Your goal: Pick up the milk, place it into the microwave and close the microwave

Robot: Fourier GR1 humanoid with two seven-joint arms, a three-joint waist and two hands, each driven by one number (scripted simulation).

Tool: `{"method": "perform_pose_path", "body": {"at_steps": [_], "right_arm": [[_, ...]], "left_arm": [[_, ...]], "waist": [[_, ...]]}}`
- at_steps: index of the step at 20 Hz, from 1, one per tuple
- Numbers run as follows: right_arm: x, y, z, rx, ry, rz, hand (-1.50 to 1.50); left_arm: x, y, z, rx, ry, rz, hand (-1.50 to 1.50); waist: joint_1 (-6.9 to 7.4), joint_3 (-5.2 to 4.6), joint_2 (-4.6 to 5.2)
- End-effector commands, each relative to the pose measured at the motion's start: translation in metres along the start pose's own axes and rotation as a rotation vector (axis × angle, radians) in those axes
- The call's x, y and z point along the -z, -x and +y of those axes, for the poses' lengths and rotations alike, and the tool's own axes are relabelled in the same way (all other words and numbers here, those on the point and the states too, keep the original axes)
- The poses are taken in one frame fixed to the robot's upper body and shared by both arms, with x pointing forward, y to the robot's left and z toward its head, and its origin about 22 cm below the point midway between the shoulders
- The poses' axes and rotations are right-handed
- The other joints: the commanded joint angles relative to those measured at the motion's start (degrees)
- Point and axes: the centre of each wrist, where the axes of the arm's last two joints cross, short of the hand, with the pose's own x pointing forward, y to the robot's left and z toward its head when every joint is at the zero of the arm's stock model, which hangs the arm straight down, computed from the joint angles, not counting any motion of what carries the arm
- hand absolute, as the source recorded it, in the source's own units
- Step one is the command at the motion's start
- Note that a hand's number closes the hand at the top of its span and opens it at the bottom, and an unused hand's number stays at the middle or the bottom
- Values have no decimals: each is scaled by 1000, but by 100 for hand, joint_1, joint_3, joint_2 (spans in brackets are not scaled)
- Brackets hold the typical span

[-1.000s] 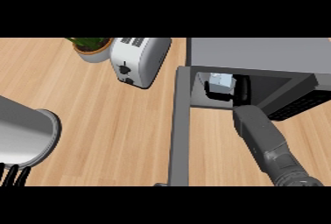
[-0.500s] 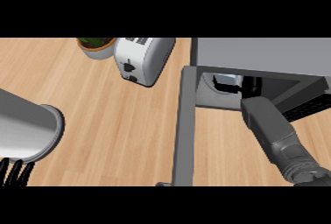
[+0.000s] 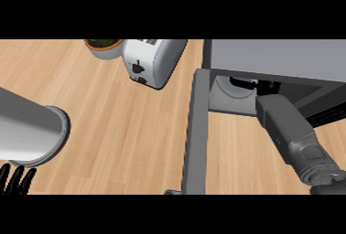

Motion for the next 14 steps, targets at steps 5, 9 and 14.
{"method": "perform_pose_path", "body": {"at_steps": [5, 9, 14], "right_arm": [[8, -9, 3, -148, 160, -43, 150], [12, -9, 0, -164, 161, -38, 150], [-29, 63, -48, -564, 221, 199, -150]], "left_arm": [[3, 3, -2, -2, 35, 13, -150], [10, 8, -2, -7, 31, 17, -150], [14, 3, 4, 16, 46, 2, -150]], "waist": [[116, -14, 3], [109, -16, 30], [231, -95, 198]]}}
